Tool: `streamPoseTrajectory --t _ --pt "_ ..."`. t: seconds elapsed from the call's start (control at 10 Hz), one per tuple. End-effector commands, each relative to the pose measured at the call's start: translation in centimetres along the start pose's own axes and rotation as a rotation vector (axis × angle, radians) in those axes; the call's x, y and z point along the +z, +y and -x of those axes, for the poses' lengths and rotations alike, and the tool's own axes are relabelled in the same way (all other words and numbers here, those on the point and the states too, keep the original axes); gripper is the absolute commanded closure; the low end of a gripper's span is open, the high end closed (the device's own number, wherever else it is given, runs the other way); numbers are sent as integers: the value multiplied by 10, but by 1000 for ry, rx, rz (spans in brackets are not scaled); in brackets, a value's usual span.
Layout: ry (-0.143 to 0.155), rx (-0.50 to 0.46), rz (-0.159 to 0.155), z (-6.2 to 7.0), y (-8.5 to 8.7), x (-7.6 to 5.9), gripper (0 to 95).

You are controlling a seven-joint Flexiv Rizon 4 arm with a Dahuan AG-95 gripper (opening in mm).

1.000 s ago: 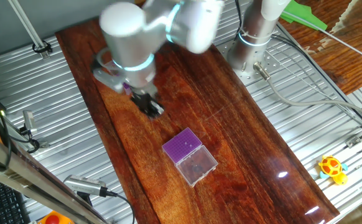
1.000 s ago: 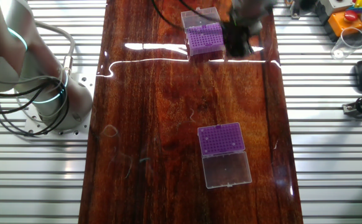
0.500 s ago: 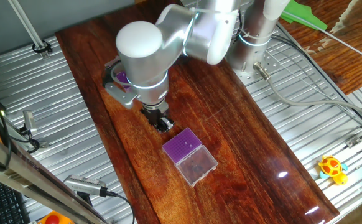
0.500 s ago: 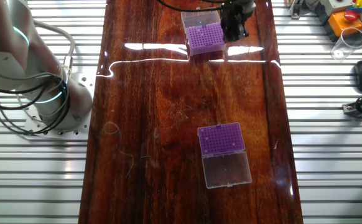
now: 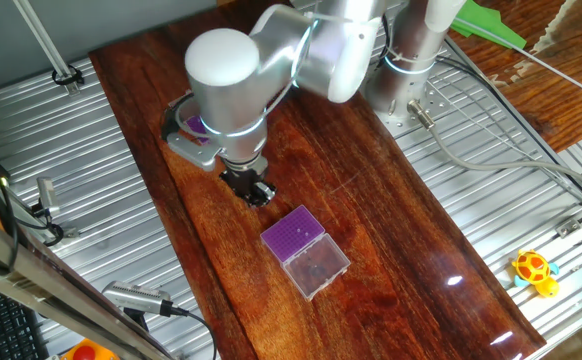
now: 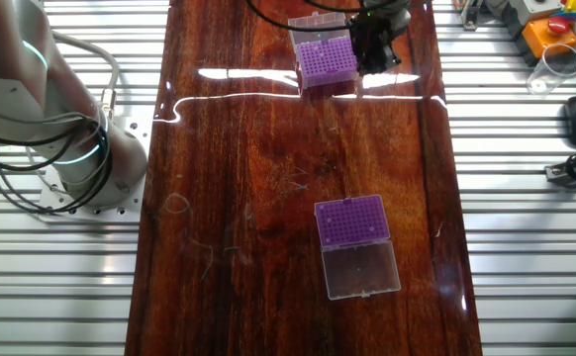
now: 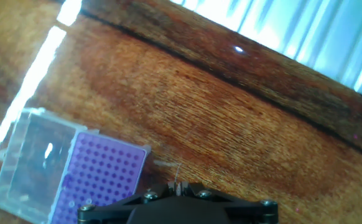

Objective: Transfer all small pipette tips from one holder to another

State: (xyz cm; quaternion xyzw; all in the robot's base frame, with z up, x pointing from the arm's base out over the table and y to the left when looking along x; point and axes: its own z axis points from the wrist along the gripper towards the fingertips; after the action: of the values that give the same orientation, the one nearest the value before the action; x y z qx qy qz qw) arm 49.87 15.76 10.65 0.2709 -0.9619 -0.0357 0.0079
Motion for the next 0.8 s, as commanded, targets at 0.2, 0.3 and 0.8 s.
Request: streamPoseTrajectory --t 0.2,0.3,0.8 --pt "4 -5 30 1 0 1 950" --pt "2 9 31 1 0 1 950" --pt "4 103 23 17 55 -4 950"
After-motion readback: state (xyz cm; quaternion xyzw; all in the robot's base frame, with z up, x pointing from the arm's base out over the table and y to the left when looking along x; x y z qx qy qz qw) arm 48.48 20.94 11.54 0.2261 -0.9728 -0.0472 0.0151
